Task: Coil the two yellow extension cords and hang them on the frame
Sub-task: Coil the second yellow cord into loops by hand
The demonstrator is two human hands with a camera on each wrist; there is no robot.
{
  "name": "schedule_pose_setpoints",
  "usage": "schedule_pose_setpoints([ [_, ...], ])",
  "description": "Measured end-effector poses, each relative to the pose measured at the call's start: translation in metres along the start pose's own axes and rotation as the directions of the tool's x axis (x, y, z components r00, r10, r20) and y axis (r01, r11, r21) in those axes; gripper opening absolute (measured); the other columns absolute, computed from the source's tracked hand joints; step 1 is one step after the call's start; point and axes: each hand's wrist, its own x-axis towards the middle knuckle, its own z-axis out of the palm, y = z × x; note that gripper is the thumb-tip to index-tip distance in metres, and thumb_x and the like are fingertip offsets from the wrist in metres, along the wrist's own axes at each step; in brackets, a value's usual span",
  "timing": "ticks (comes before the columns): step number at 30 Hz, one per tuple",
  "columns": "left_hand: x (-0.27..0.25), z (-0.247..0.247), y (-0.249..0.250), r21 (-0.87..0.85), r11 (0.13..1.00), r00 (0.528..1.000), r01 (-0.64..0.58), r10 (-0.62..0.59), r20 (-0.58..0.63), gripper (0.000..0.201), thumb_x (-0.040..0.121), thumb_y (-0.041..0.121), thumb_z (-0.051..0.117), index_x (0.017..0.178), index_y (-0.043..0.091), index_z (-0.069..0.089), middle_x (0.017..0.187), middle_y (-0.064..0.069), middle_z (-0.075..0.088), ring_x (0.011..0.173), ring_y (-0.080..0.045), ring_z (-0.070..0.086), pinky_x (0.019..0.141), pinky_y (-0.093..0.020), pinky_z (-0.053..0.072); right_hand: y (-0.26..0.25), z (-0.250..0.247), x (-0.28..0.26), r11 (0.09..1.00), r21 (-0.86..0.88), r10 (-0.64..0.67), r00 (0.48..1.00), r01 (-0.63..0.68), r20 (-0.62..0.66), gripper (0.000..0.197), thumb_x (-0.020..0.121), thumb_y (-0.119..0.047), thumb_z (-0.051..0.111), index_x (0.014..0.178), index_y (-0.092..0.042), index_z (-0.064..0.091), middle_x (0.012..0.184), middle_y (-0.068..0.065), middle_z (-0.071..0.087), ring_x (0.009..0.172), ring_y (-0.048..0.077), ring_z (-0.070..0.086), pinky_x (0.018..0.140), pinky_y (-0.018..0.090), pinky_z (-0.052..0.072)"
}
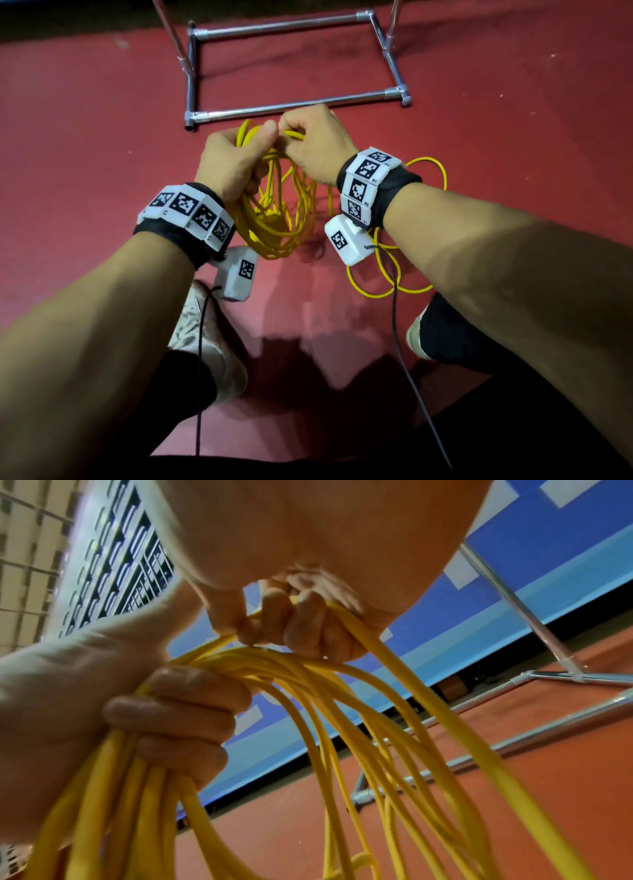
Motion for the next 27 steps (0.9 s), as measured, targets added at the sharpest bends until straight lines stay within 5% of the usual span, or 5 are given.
schedule_pose_setpoints([
  [8, 0.052, -0.010, 0.112, 0.110, 0.972, 0.978, -0.208, 0.203, 0.058, 0.037, 0.070, 0.041, 0.088, 0.073, 0.018, 0.059, 0.057, -0.002, 0.047, 0.043, -0.010, 0.038, 0.043, -0.025, 0.030, -0.053, -0.071, 0.075, 0.989, 0.115, -0.081, 0.990, 0.094, -0.114, 0.042, 0.088, -0.044, 0.066, 0.057, -0.016, 0.060, 0.051, -0.006, 0.046, 0.049, 0.007, 0.038, 0.048, 0.024, 0.029],
  [15, 0.083, -0.004, 0.208, 0.185, 0.943, 0.948, -0.276, 0.299, -0.108, 0.047, 0.078, 0.060, 0.076, 0.074, 0.015, 0.062, 0.060, -0.004, 0.055, 0.052, -0.016, 0.052, 0.052, -0.030, 0.042, -0.113, -0.129, 0.141, 0.986, 0.157, -0.008, 0.958, 0.055, -0.286, 0.055, 0.092, -0.041, 0.063, 0.044, -0.017, 0.049, 0.039, -0.012, 0.042, 0.042, 0.007, 0.039, 0.048, 0.022, 0.031],
  [18, 0.089, -0.002, 0.220, 0.088, 0.944, 0.936, -0.319, 0.328, -0.128, 0.052, 0.074, 0.064, 0.076, 0.075, 0.013, 0.065, 0.067, -0.011, 0.059, 0.061, -0.023, 0.057, 0.060, -0.040, 0.050, -0.123, -0.140, 0.155, 0.985, 0.145, -0.046, 0.949, 0.095, -0.312, 0.052, 0.092, -0.041, 0.061, 0.048, -0.016, 0.052, 0.042, -0.011, 0.042, 0.046, 0.010, 0.039, 0.051, 0.024, 0.032],
  [22, 0.106, 0.006, 0.204, 0.136, 0.945, 0.934, -0.298, 0.318, -0.163, 0.055, 0.082, 0.063, 0.069, 0.073, 0.010, 0.063, 0.056, -0.004, 0.052, 0.046, -0.014, 0.045, 0.048, -0.025, 0.036, -0.101, -0.130, 0.159, 0.980, 0.181, -0.022, 0.942, 0.087, -0.336, 0.054, 0.087, -0.041, 0.061, 0.042, -0.018, 0.041, 0.043, -0.012, 0.030, 0.051, 0.014, 0.030, 0.051, 0.028, 0.025],
  [27, 0.121, 0.002, 0.191, 0.197, 0.956, 0.930, -0.217, 0.264, -0.255, 0.080, 0.076, 0.074, 0.062, 0.089, -0.005, 0.071, 0.064, -0.008, 0.057, 0.054, -0.018, 0.048, 0.051, -0.030, 0.038, -0.082, -0.117, 0.159, 0.950, 0.307, 0.013, 0.974, 0.058, -0.226, 0.046, 0.075, -0.053, 0.060, 0.050, -0.017, 0.045, 0.050, 0.006, 0.033, 0.047, 0.019, 0.031, 0.049, 0.034, 0.025],
])
